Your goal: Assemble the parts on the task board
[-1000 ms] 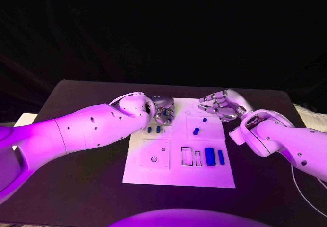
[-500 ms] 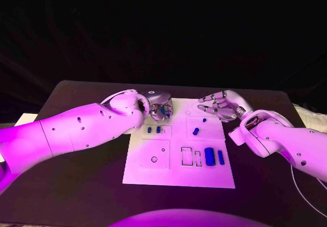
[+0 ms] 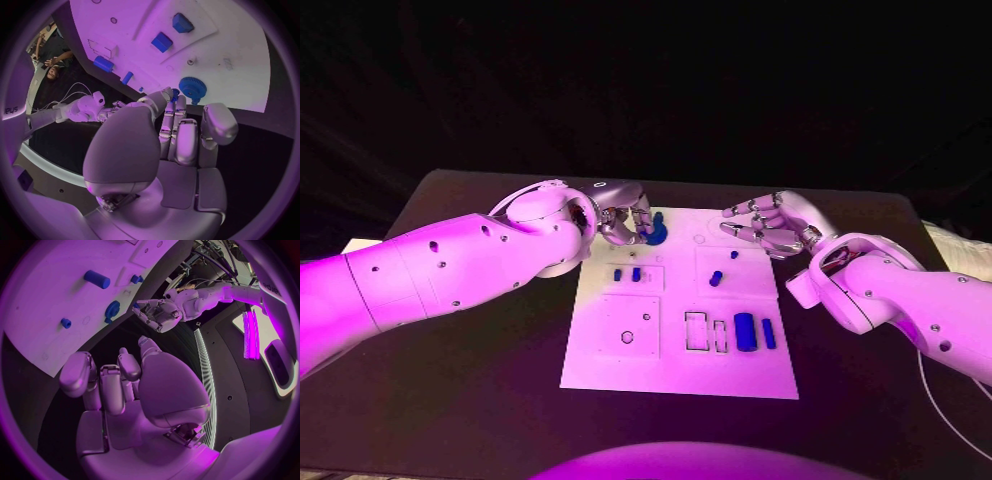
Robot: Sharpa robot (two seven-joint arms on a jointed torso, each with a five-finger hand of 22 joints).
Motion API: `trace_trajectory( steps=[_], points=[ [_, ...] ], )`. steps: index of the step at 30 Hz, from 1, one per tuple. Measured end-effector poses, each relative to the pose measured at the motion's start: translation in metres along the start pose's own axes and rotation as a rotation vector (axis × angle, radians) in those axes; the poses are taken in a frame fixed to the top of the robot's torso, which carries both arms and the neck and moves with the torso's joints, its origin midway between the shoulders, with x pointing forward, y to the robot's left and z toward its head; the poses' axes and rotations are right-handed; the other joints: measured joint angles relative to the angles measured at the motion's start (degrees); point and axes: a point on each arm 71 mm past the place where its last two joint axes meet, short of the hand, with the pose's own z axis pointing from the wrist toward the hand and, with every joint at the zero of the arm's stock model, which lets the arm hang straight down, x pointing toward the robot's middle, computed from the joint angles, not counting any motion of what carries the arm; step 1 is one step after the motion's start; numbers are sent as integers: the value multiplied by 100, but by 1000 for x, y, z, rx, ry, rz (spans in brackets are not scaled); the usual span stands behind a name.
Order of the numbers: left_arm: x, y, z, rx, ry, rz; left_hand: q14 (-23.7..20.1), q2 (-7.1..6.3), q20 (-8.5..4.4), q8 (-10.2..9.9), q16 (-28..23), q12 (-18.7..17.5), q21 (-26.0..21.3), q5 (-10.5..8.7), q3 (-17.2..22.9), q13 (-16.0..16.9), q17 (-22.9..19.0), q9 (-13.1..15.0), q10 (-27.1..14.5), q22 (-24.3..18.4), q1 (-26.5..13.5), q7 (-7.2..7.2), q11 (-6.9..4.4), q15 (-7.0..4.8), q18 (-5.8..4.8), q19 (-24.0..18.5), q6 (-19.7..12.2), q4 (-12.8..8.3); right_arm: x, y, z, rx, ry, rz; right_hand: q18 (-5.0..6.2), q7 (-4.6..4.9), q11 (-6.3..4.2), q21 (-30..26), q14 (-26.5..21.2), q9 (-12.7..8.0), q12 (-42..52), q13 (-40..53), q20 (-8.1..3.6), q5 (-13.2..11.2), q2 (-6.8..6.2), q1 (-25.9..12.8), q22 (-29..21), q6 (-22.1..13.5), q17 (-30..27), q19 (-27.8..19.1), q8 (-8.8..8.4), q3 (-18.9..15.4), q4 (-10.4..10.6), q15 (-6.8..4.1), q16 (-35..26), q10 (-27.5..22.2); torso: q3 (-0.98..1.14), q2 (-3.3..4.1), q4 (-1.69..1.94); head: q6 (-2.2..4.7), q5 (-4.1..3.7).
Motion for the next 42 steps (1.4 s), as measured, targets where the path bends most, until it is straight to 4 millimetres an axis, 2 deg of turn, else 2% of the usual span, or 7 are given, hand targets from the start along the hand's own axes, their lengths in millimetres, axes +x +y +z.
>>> trace_trajectory(
  steps=[5,15,42],
  points=[
    [2,8,-1,-23,12,-14,0,-3,0,0,0,-3,13,0,0,0,0,0,3,3,-16,0,-2,0,1,0,0,0,0,0,0,0,0,1,0,0,0,0,0,0,0,0,0,0,0,0,0,0,0,0,0,0,0,0,0,0,-6,6,-5,-4,4],
    [14,20,-3,-58,52,-27,0,-11,0,0,0,-16,13,-1,0,2,-29,-5,19,16,-23,7,-18,0,1,0,33,0,0,0,0,1,0,0,0,0,0,0,0,0,0,0,0,0,0,0,0,0,-1,0,0,0,0,0,0,0,-4,8,-10,-25,3],
    [22,22,-3,-71,106,-31,0,-4,0,0,0,-36,41,-12,-3,6,-49,-10,51,53,-61,-1,-10,0,1,0,40,1,0,0,-1,1,0,1,0,0,0,0,0,0,0,0,0,0,0,0,1,0,-2,0,0,0,0,0,0,0,-3,8,-13,-59,-1]
  ],
)
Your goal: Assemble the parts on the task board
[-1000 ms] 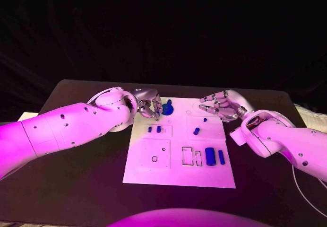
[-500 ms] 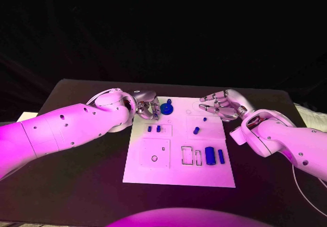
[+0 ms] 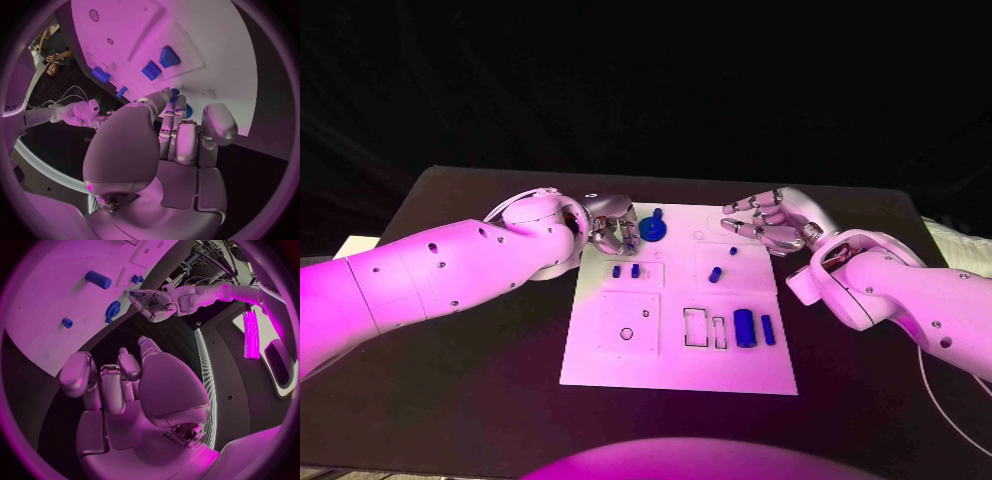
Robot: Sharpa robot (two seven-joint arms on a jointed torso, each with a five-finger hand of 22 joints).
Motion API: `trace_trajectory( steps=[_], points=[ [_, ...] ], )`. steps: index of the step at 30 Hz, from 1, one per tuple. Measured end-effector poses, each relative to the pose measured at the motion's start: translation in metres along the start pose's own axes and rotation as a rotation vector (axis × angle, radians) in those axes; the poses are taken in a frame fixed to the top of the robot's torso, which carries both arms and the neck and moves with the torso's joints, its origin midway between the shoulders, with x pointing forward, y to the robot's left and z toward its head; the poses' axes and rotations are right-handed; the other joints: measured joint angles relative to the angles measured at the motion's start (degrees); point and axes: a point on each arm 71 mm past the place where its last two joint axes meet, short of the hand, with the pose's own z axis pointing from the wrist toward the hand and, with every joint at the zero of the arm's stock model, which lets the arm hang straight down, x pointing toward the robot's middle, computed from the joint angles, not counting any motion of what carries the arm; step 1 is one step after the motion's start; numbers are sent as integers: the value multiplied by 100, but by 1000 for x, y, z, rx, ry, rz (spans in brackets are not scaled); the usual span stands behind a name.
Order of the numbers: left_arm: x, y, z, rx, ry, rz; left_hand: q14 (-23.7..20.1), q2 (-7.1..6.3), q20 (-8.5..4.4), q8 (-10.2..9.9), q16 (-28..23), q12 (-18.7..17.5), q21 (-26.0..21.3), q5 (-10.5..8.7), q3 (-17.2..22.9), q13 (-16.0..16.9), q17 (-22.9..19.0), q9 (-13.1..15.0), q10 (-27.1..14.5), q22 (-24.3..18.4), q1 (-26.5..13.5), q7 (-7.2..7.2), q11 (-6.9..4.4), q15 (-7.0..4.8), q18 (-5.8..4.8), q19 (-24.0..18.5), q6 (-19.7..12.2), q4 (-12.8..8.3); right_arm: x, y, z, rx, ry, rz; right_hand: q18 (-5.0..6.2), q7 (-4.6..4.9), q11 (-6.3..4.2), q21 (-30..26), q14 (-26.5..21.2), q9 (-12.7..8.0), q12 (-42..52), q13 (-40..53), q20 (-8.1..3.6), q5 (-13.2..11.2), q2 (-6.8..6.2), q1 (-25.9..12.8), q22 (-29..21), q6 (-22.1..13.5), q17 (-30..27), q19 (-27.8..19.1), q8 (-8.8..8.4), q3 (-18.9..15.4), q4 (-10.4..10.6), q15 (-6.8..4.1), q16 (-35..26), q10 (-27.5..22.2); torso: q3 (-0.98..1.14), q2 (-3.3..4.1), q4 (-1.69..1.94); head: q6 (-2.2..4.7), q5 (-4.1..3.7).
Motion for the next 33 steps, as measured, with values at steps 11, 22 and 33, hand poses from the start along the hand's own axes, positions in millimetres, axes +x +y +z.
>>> trace_trajectory(
  steps=[11,22,33],
  points=[
    [2,0,2,-9,10,10,0,-30,0,-23,0,-30,25,-1,-1,11,-29,-15,41,21,-75,0,-41,0,0,0,0,1,0,0,0,0,0,0,0,0,0,0,0,0,0,0,0,0,0,0,0,0,0,0,0,0,0,0,0,0,-3,-1,2,-4,-4],
    [3,-1,5,-9,10,19,0,-21,0,-79,0,-84,23,-6,-1,10,-52,-39,30,27,-101,0,-28,0,0,0,0,1,0,0,0,0,0,0,0,0,0,0,0,0,0,0,0,0,0,0,0,0,4,0,0,0,0,0,0,0,-3,1,-1,-12,-12],
    [5,-1,5,-9,16,23,0,-81,0,-156,0,-267,23,1,-1,-24,-96,-85,-127,43,-216,26,42,0,1,0,-27,2,0,0,0,1,1,0,0,0,0,0,0,0,0,0,0,0,0,0,0,0,4,0,0,0,0,0,0,0,2,-1,1,-16,-21]
  ],
)
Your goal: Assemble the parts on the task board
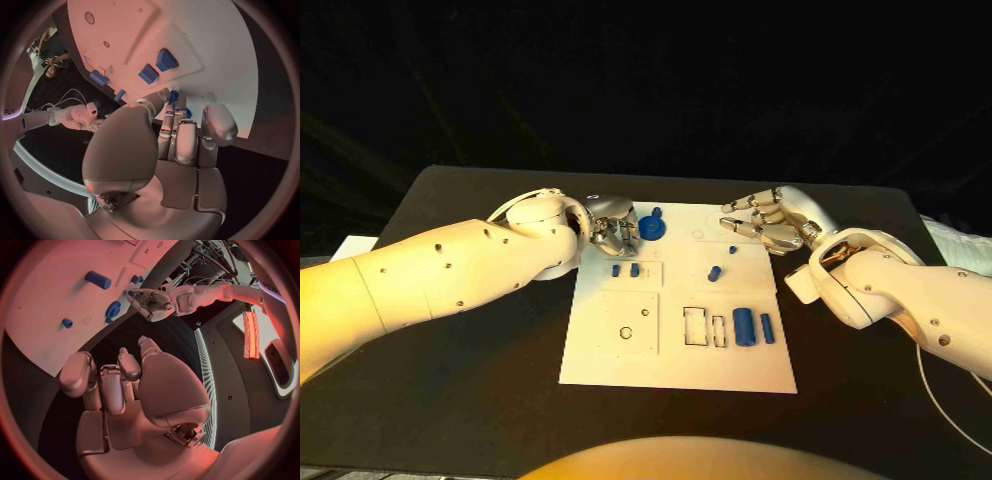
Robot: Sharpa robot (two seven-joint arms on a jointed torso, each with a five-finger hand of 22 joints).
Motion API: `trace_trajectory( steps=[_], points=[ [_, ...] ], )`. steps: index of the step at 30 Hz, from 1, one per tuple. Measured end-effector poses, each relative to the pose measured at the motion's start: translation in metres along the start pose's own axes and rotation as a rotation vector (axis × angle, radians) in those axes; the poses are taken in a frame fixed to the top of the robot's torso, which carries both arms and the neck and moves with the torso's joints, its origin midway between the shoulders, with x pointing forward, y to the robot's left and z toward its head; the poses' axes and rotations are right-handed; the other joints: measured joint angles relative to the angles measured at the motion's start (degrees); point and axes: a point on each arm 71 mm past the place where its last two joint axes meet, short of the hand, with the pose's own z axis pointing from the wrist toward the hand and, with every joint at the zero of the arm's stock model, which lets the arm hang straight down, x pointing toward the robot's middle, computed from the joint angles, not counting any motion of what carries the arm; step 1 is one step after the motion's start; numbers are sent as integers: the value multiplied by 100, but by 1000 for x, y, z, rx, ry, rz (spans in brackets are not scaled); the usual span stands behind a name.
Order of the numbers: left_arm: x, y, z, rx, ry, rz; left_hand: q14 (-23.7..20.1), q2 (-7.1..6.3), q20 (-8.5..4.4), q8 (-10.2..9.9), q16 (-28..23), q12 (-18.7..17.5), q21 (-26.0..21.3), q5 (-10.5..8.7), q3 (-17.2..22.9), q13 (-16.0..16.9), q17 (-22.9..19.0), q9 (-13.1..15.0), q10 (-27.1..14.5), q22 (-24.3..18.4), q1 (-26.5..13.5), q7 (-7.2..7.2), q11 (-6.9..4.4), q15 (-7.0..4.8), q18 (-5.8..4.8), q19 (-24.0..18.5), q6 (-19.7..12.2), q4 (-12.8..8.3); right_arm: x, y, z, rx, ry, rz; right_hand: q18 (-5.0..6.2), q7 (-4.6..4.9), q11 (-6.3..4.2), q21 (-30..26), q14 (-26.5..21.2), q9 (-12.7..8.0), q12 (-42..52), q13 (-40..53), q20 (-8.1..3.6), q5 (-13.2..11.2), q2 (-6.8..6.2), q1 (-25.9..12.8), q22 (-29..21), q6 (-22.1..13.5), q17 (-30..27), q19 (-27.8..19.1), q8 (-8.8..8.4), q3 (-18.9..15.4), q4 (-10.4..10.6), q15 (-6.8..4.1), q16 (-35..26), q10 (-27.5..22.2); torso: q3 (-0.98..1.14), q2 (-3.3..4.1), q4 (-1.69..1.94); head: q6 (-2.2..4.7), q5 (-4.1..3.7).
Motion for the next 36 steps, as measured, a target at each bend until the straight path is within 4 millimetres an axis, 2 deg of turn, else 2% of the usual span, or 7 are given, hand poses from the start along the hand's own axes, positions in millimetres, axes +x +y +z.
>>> trace_trajectory(
  steps=[5,10,32,36],
  points=[
    [4,1,0,-7,13,2,0,-86,0,-90,0,-169,-25,0,-47,-83,-72,-44,-207,-18,-146,25,60,0,0,0,-88,47,0,0,0,0,0,0,0,0,0,0,0,0,0,0,0,0,0,0,0,0,0,0,0,0,0,0,0,0,0,-1,0,-3,0],
    [5,2,0,-9,20,3,-1,-113,21,-143,0,-266,-114,0,-78,-114,-118,-75,-319,-81,-174,57,113,44,0,22,-162,45,0,0,0,1,1,0,0,0,0,0,0,0,0,0,0,0,0,0,0,0,-1,0,0,0,0,0,0,0,0,-1,0,-3,0],
    [4,2,-1,-11,20,4,12,-138,56,-200,-22,-312,-157,0,-111,-154,-167,-109,-399,-101,-197,76,112,56,1,14,-221,46,0,-1,0,2,2,1,0,0,0,0,0,0,0,0,0,0,0,0,-10,0,-2,0,0,0,0,0,0,0,-2,-1,1,-1,0],
    [4,3,-1,-13,19,3,-11,-205,63,-252,-22,-412,-246,0,-238,-164,-208,-196,-557,-148,-265,68,143,94,1,21,-525,42,0,-1,0,2,3,1,0,0,0,0,0,0,0,0,0,0,0,0,-10,0,-2,0,0,0,0,0,0,0,-3,-1,2,-4,3]
  ],
)
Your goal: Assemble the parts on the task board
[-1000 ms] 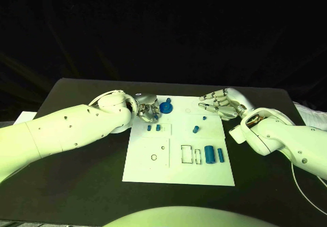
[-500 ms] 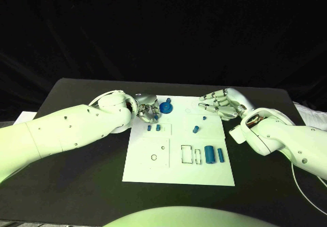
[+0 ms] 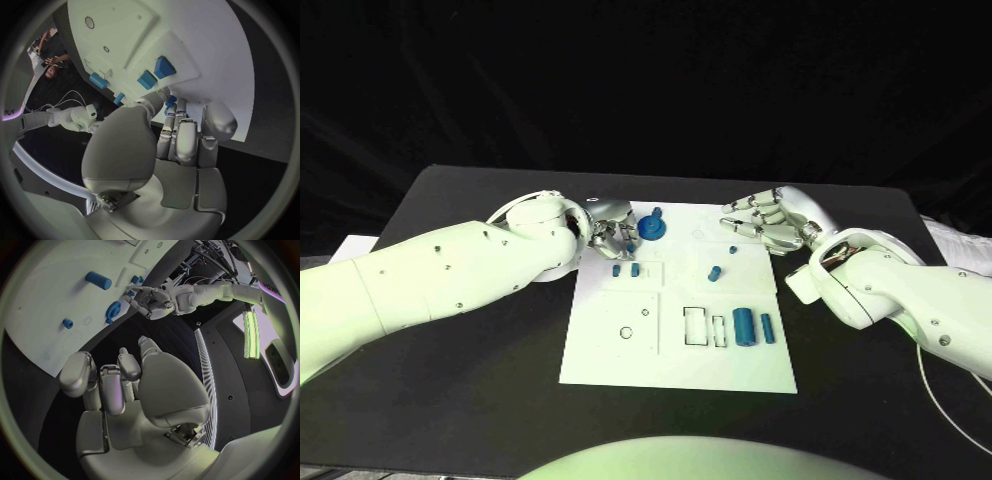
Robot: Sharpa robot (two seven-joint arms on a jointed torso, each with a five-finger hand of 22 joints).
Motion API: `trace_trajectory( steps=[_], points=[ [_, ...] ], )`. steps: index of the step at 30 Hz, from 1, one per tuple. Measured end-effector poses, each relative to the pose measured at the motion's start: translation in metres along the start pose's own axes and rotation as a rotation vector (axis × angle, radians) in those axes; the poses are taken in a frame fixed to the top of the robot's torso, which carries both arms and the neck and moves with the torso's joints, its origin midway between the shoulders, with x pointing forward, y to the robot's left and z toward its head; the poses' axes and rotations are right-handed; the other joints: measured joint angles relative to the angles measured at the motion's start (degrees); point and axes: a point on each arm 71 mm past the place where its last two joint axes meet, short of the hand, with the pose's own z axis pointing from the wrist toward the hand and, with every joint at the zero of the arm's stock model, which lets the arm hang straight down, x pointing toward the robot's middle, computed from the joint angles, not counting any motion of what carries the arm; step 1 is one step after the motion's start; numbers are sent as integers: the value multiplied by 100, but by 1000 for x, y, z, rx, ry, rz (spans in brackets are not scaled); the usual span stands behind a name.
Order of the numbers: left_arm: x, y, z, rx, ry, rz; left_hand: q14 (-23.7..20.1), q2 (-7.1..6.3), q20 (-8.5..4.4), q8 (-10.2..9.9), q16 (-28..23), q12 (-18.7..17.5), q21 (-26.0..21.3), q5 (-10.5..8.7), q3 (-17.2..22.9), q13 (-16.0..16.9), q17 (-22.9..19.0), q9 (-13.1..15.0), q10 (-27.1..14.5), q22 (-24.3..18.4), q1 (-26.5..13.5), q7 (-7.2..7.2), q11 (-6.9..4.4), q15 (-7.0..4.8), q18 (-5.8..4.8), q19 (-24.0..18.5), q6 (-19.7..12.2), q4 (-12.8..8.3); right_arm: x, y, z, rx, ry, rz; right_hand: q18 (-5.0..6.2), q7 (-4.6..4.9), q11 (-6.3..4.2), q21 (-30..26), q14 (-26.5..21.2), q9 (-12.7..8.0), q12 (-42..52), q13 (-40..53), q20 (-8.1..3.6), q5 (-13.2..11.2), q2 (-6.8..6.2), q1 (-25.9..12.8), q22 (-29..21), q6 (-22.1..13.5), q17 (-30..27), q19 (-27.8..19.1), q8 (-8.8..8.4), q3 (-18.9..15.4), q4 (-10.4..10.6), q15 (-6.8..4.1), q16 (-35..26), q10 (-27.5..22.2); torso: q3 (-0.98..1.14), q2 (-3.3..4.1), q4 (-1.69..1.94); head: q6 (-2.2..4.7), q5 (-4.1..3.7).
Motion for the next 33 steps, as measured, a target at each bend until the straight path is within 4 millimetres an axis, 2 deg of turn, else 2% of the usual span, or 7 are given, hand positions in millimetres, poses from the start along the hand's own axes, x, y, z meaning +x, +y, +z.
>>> trace_trajectory(
  steps=[8,14,22,25,26,28,33],
  points=[
    [-1,3,-2,-5,-6,-2,12,87,85,0,0,-120,-221,0,-526,-40,-93,-196,-510,-153,88,-38,105,71,0,-17,-433,-28,0,0,0,1,0,0,0,0,0,0,0,0,0,0,0,0,0,0,0,0,0,0,0,0,0,0,0,0,1,0,-1,-2,4],
    [-3,10,-6,-19,-17,-3,12,100,91,0,0,-138,-252,0,-605,-34,-103,-218,-537,-163,101,-43,132,71,-1,-10,-444,-25,0,-1,0,2,0,-1,0,0,0,0,0,0,0,0,0,0,0,0,0,0,-1,0,0,0,0,0,0,0,1,-1,-2,-3,4],
    [-6,29,-18,-51,-35,-17,12,232,112,36,0,-12,-253,23,-630,-10,-115,-225,-503,-167,232,13,103,71,-1,-31,-388,-45,-2,-3,-1,7,-4,-3,1,0,-3,-102,0,0,-148,-122,-18,24,0,3,-134,0,-1,-30,0,-16,16,0,-52,-88,4,-1,-5,11,-4],
    [-10,40,-24,-64,-58,-57,12,305,112,133,0,138,-310,23,-514,21,-142,-221,-220,-191,306,61,50,71,-1,-31,-211,-56,-5,-7,-1,18,-11,-10,133,-17,16,-363,0,0,-1207,-988,-15,24,27,177,-511,-27,-1,-241,0,4,-4,0,-295,-710,3,-4,-5,23,-7],
    [-11,43,-26,-66,-68,-79,12,329,112,145,0,176,-321,23,-435,23,-142,-217,-145,-197,330,69,40,71,-1,-31,-152,-65,-7,-9,-1,23,-14,-13,136,-17,75,-472,-11,0,-1724,-1403,-19,24,31,237,-669,-26,-16,-311,0,40,-32,-12,-395,-935,3,-7,-2,29,-8],
    [-14,49,-31,-68,-89,-141,12,373,90,210,0,197,-498,49,-226,21,-166,-206,-50,-309,424,105,44,71,0,-53,-23,-113,-10,-13,-1,32,-19,-25,136,-64,36,-633,-21,7,-2605,-2113,-38,-67,19,393,-883,70,-140,-388,22,168,-49,-21,-562,-1406,6,-13,-1,43,-8],
    [-21,63,-40,-65,-144,-321,-1,378,62,316,-88,384,-779,49,153,39,-318,-189,324,-483,425,110,-3,54,9,-149,235,-164,-15,-19,-3,39,-10,-105,135,-80,71,-761,-12,11,-4346,-3580,-35,-282,-140,805,-1042,146,-544,-384,22,565,-134,-12,-911,-1895,14,-26,3,75,-14]
  ],
)
